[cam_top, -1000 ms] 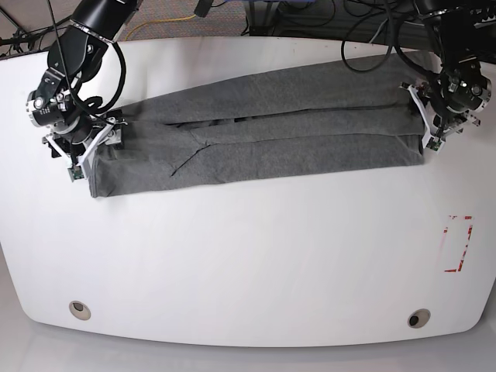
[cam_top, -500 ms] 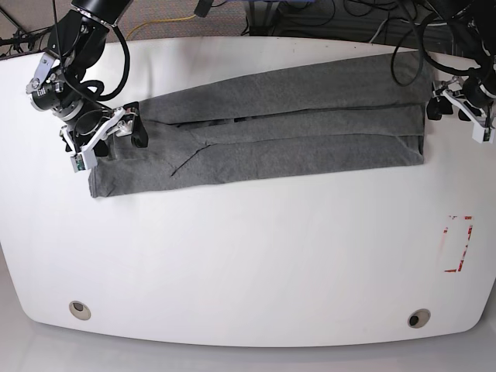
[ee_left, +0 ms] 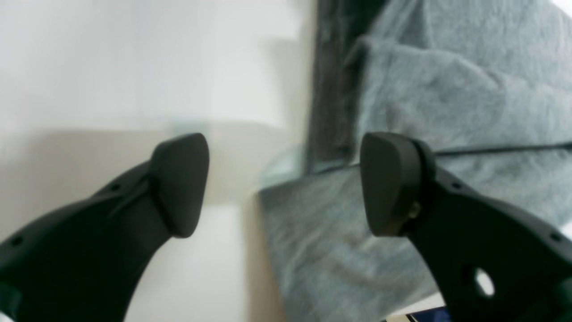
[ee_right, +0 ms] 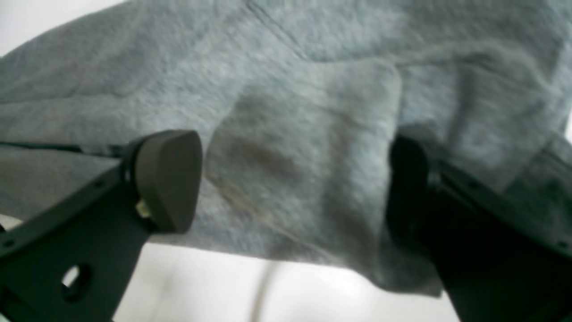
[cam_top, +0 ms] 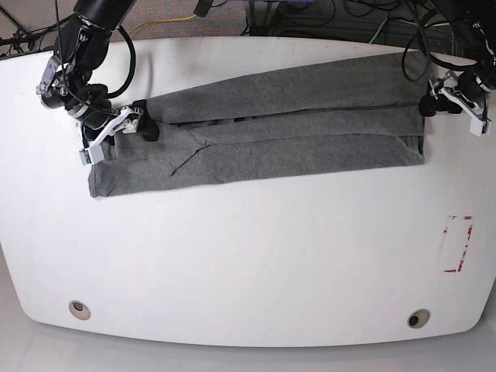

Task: Fold the T-shirt properly
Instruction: 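Open both grippers and release the folded shirt strip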

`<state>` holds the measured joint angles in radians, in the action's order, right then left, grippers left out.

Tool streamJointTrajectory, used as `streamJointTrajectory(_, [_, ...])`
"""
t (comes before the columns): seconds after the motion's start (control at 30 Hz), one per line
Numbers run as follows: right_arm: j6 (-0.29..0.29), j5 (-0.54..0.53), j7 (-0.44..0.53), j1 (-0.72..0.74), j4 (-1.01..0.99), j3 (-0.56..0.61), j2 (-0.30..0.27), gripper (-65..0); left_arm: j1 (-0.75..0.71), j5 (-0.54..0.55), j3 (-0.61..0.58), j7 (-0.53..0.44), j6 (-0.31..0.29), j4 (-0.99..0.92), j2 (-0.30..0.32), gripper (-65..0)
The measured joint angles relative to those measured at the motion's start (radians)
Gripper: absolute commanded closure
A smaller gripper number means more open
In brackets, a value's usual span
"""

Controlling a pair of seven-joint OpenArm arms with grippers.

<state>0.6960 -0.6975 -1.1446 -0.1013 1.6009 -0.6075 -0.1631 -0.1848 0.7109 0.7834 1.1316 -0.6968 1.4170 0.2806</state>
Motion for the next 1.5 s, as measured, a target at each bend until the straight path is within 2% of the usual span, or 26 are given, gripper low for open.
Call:
streamJointTrajectory(0.27, [0.000,-0.003,0.000,-0.002,0.000,0.000,0.000,-58.2,0.005,0.040,-0.085,-0.022,0.000,0.006,-0.017,-49.2])
streamJointTrajectory(0.5, [0.000,-0.002,-0.001,-0.005,0.000,0.000,0.000,-58.2,0.005,0.047,-0.178,-0.029,-0.001,0.007,-0.012,-35.3])
streamJointTrajectory(0.87, [0.000,-0.002,0.000,-0.005,-0.001,0.000,0.000,-58.2,-0.009,0.062,-0.259,-0.031,-0.002,0.013,-0.010,-33.6])
streamJointTrajectory(0.93, [0.000,-0.003,0.000,-0.005,-0.001,0.000,0.000,-58.2,-0.012,0.065,-0.275,-0.040,-0.002,0.014,-0.009,-26.3])
streamJointTrajectory(1.03, [0.000,-0.003,0.000,-0.005,-0.002,0.000,0.000,-58.2,-0.014,0.058,-0.288,-0.043,-0.004,0.013,-0.011,-4.9])
streamJointTrajectory(1.07, [0.000,-0.002,0.000,-0.005,-0.002,0.000,0.000,-58.2,-0.014,0.050,-0.288,-0.042,-0.004,0.012,-0.013,0.0])
streamJointTrajectory(1.27, [0.000,-0.002,-0.001,-0.002,-0.002,0.000,0.000,-58.0,-0.019,0.046,-0.277,-0.051,-0.004,0.010,-0.021,0.0])
streamJointTrajectory(1.33, [0.000,-0.002,-0.001,0.003,-0.003,0.000,0.000,-55.3,-0.020,0.047,-0.259,-0.053,-0.004,0.010,-0.026,0.0])
streamJointTrajectory(1.5, [0.002,0.047,0.011,0.045,-0.037,-0.001,0.000,-36.5,-0.023,0.043,-0.232,-0.051,-0.004,0.008,-0.024,0.0])
